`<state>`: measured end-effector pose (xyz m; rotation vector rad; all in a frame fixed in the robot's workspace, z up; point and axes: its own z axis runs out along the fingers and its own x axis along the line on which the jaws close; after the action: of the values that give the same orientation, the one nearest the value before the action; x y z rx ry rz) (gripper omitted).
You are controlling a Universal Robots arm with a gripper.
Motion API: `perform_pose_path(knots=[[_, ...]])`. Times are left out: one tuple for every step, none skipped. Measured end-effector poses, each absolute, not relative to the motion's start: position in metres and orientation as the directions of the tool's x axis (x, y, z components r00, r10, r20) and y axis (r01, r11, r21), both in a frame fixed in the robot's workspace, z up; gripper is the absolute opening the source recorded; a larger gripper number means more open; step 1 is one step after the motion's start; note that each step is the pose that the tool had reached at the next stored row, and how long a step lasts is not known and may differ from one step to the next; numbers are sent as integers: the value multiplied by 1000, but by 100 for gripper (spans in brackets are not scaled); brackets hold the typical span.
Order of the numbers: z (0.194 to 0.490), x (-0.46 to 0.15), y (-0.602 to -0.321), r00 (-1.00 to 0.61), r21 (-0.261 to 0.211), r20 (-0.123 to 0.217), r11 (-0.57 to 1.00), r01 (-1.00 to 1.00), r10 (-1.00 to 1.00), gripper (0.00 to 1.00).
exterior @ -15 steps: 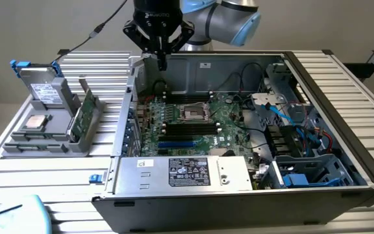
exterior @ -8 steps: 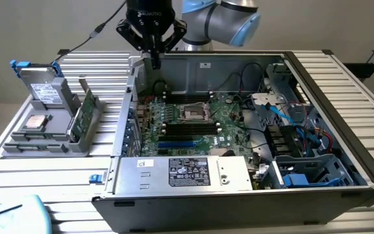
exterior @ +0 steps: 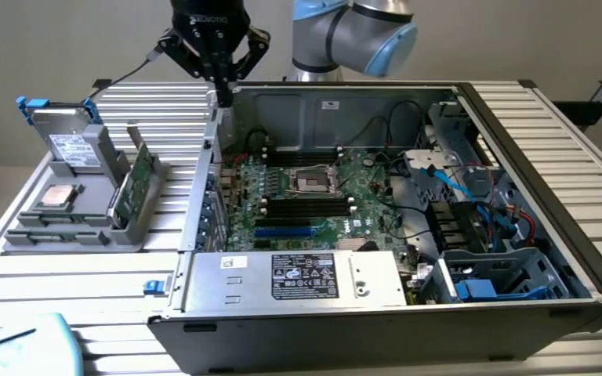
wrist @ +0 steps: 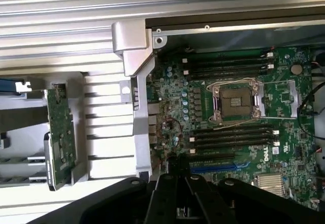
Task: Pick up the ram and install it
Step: 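Reach for the ram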
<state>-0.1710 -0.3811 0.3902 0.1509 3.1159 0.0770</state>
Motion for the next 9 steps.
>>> perform_pose_path(knots=[[390,-176,-381,-995,51,-19,994,96,97,11],[390,-180,-381,-995,51,-19,994,96,97,11],[389,-185,-381,-995,51,-19,994,96,97,11],[389,-189,-381,-995,51,-19,994,96,97,11],[388,-194,-381,-995,51,-19,994,96,97,11],[388,-198,-381,-995,51,-19,994,96,97,11],[387,-203,-381,-995,51,-19,994,96,97,11],[387,-207,-381,-995,51,-19,994,96,97,11],[386,-212,-381,-995,51,-19,994,96,97,11]])
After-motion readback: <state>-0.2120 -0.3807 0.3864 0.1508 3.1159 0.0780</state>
